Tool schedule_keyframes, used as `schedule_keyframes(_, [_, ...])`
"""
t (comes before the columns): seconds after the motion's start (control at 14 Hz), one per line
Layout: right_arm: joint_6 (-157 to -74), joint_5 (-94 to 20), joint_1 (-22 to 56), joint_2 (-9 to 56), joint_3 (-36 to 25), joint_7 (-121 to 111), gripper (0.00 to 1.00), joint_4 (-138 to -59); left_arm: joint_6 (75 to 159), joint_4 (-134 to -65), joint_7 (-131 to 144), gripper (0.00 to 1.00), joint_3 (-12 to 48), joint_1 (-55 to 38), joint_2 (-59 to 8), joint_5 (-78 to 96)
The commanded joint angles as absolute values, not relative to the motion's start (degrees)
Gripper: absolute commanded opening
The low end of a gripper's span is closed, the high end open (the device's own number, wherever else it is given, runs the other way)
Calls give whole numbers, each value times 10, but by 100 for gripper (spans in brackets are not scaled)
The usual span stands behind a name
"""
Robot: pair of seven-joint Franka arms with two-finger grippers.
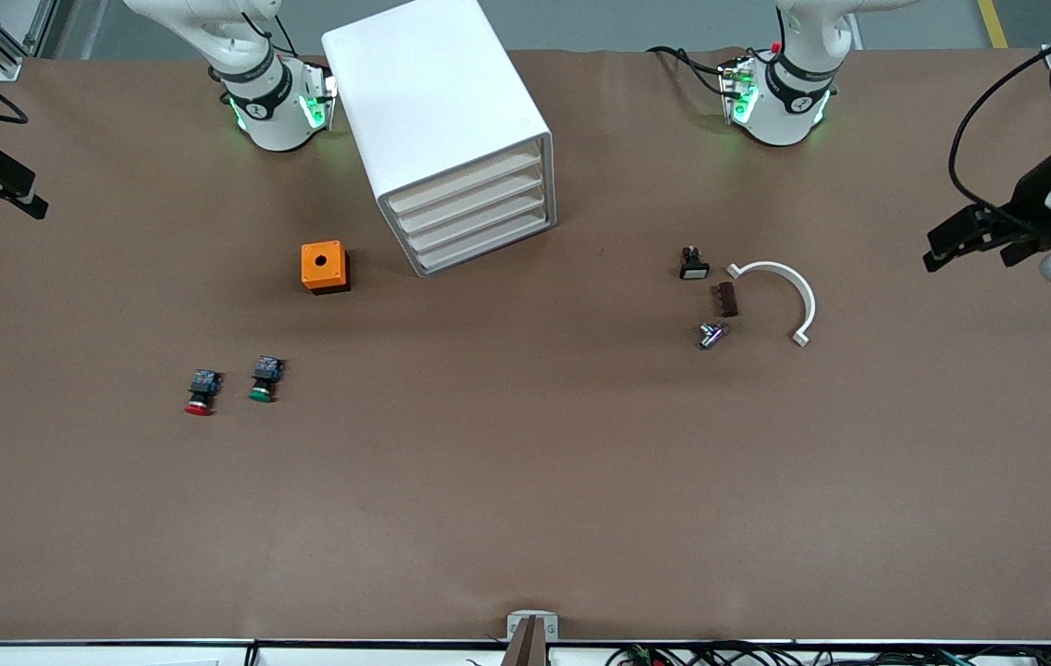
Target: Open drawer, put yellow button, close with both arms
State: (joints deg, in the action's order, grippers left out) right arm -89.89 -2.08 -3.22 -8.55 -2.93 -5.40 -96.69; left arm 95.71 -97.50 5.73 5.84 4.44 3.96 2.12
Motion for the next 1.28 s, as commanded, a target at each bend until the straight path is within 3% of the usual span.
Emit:
schedule_keyframes(0.0, [-896,-10,-39,-95,-25,-65,100,-974,943,-959,45,100,61,52,47,10])
schedule_keyframes(1.21, [-887,-2,-40,-91,-25,-64,100,-965,916,-933,51,100,65,49,19,14])
